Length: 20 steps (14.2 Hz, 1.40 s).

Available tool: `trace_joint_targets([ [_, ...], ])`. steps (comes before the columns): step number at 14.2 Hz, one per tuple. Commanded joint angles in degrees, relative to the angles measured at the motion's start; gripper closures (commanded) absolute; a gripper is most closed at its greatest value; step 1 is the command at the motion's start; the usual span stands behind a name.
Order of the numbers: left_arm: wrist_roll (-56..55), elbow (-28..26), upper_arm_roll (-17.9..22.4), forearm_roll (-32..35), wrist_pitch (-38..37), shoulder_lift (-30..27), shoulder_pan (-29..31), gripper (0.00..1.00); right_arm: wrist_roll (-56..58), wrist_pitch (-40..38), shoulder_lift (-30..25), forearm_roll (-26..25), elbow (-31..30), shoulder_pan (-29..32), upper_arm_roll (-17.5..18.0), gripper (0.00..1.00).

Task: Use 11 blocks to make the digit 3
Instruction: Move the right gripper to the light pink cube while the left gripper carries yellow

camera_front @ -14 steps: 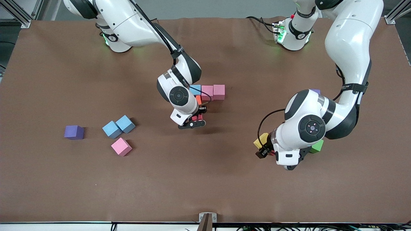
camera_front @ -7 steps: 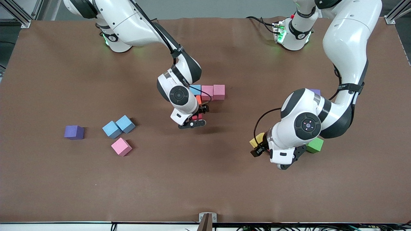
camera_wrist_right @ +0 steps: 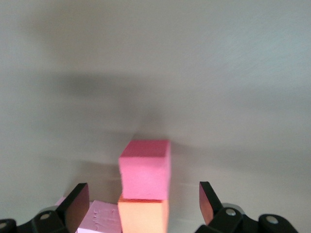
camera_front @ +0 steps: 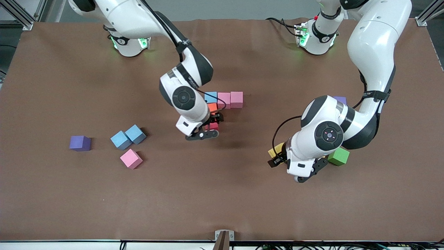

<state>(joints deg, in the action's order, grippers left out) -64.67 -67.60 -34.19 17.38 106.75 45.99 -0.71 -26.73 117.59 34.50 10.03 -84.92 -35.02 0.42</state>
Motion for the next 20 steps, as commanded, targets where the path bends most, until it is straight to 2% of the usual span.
trace_joint_targets([
  [1, 1.3, -0.78, 0.0, -1.12, 0.39, -0.64, 0.35, 0.98, -0.07, -1.57, -1.28, -0.36, 0.28, 3.89, -3.92, 0.0],
  [3, 1.12, -0.78, 0.0, -1.21, 0.39, -0.56, 0.35, 0.98, 0.54, -1.13, -1.02, -0.62, -0.33, 7.22, -7.35, 0.0],
  [5, -1.07, -0.86, 0.0, -1.21, 0.47, -0.38, 0.09, 0.98, 0.98, -1.39, -0.84, -0.62, -0.42, 11.44, -7.54, 0.0],
  [9, -6.58, -4.99, 0.0, -0.77, 0.91, -0.56, 0.09, 0.98, 2.91, -1.22, 0.3, -0.71, -0.95, 17.08, -7.62, 0.0],
  [11, -15.44, -6.74, 0.0, -0.51, 1.96, -0.64, -1.22, 0.98, 7.19, -0.69, 1.09, -0.53, -1.3, 19.19, -7.71, 0.0],
  [13, -25.38, -9.2, 0.0, -0.25, 4.77, -0.64, -2.37, 0.98, 16.4, -0.34, 1.27, -0.62, -1.3, 19.9, -7.71, 0.0],
  [16, -38.21, -12.2, 0.0, 0.19, 8.81, -0.64, -4.73, 0.98, 17.94, -0.16, 1.71, -0.01, -1.3, 21.83, -7.71, 0.0],
  [18, -48.31, -12.64, 0.0, 2.47, 9.0, -0.29, -7.28, 0.98, 21.7, -0.16, 2.15, -0.53, -1.3, 21.75, -7.71, 0.0],
  [20, -58.69, -12.82, 0.0, 5.54, 9.09, 0.06, -9.92, 0.99, 34.13, -0.25, 2.59, -0.62, -1.48, 21.48, -7.71, 0.0],
])
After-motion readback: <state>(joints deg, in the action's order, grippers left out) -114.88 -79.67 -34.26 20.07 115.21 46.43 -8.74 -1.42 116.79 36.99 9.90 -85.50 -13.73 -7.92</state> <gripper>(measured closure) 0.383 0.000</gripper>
